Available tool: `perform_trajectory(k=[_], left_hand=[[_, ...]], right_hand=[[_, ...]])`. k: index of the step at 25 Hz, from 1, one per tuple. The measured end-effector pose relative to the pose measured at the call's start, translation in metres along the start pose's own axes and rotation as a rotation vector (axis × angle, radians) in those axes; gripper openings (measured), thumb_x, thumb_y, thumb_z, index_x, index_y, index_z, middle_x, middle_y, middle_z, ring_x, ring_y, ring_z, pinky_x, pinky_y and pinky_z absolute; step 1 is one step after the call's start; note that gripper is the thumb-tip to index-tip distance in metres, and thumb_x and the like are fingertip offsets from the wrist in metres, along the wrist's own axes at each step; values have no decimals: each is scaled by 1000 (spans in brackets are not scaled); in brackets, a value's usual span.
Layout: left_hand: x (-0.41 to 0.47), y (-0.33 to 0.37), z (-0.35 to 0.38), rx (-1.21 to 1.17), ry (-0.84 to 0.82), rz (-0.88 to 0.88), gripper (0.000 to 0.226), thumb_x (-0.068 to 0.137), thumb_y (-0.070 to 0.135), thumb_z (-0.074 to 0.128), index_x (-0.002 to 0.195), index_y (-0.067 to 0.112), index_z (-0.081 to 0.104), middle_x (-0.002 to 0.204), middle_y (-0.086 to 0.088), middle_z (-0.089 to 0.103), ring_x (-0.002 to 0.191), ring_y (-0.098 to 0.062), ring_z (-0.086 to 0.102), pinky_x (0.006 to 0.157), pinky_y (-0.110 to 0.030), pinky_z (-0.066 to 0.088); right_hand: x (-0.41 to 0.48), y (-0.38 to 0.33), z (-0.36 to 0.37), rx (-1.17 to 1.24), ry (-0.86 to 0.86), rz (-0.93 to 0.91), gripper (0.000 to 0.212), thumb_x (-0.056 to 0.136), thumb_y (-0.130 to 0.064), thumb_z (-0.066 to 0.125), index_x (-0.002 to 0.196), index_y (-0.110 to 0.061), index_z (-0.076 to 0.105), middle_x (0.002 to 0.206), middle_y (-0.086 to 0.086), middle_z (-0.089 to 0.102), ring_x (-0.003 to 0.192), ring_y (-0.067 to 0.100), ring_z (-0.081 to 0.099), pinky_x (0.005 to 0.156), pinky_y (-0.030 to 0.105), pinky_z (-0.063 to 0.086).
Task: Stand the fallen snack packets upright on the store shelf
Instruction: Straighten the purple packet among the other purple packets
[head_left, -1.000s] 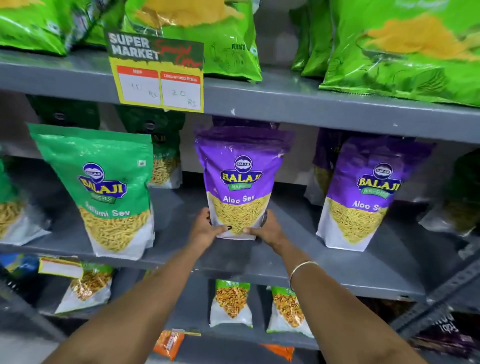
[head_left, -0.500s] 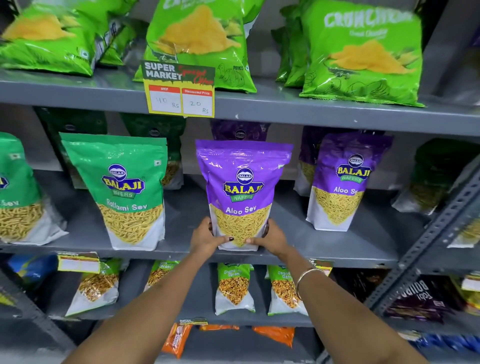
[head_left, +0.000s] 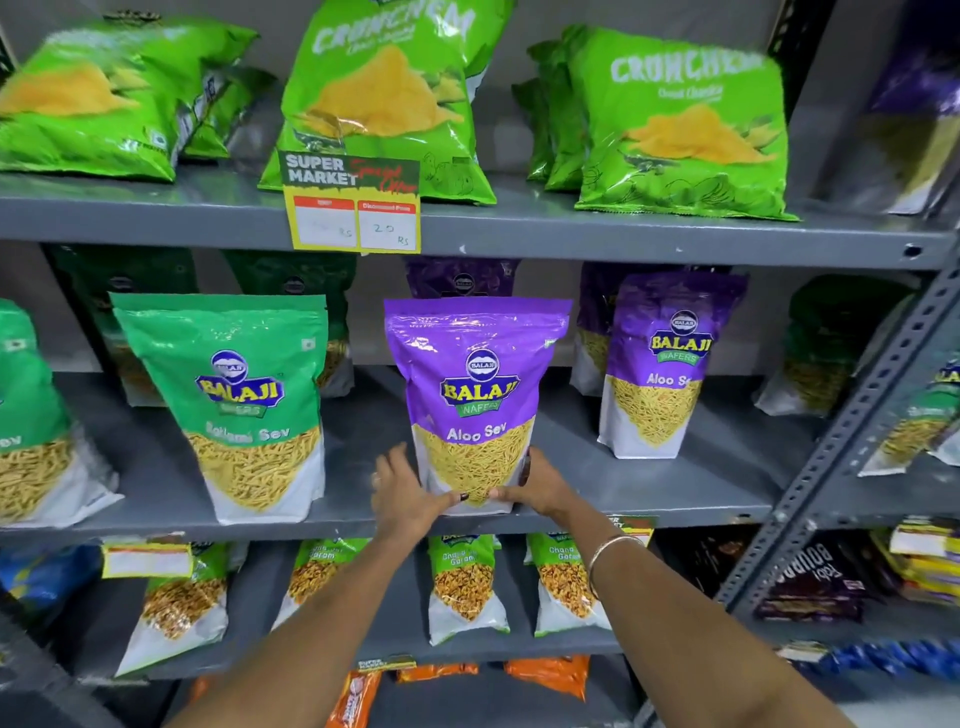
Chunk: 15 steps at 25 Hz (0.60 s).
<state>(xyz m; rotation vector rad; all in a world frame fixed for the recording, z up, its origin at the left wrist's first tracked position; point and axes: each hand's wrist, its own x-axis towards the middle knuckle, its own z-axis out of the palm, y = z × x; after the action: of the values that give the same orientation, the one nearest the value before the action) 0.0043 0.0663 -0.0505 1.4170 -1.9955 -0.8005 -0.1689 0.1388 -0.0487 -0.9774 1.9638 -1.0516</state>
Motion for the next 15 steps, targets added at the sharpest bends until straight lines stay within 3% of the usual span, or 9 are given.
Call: perform_trajectory(k=[2,4,6,9,12,13,15], left_hand=[[-8,-4,3,184,307,258,87,63,52,72,126,2,41,130,-19,46,121,-36,42,96,-50,38],[-15,-1,12,314,475,553,77,76,65,46,123,5,40,130,-16,42,119,-32,39,97,-46,32],[-20,14,33,362,479,812,67,76,59,45,120,8,41,131,-12,39,119,-30,38,106,-41,23],[-29,60,73,373,352,1004,62,68,49,51,119,13,44,130,-9,40,119,-27,39,118,-31,5],[-24,102,131,372,120,900,67,70,50,48,125,11,43,135,-8,45,122,-24,42,108,-33,26],[-17,117,150,325,54,780,72,72,49,50,131,9,41,140,-10,45,127,-26,41,107,-35,31],[2,149,187,84,-77,434,84,77,40,63,143,2,26,151,-14,32,140,-29,30,115,-37,25]], right_hand=[[-1,2,-12,-55,39,8,97,64,-24,83,140,-6,25,142,16,44,129,32,45,107,44,40],[-3,9,-34,-115,157,7,99,67,-25,81,143,-2,21,144,16,40,133,31,41,110,39,36],[-3,20,-66,-123,274,17,91,69,-22,80,139,2,27,141,18,45,130,31,44,107,36,37],[1,43,-126,-85,434,29,80,70,-19,79,133,3,34,131,24,51,121,35,50,97,36,40],[16,74,-190,-109,542,63,83,70,-20,79,134,4,32,135,26,45,128,37,41,104,39,34],[24,84,-210,-89,538,55,87,69,-19,79,137,4,30,138,25,42,131,36,37,107,40,31],[47,104,-239,-8,426,41,95,67,-16,81,141,3,24,143,22,37,134,32,35,111,38,30]])
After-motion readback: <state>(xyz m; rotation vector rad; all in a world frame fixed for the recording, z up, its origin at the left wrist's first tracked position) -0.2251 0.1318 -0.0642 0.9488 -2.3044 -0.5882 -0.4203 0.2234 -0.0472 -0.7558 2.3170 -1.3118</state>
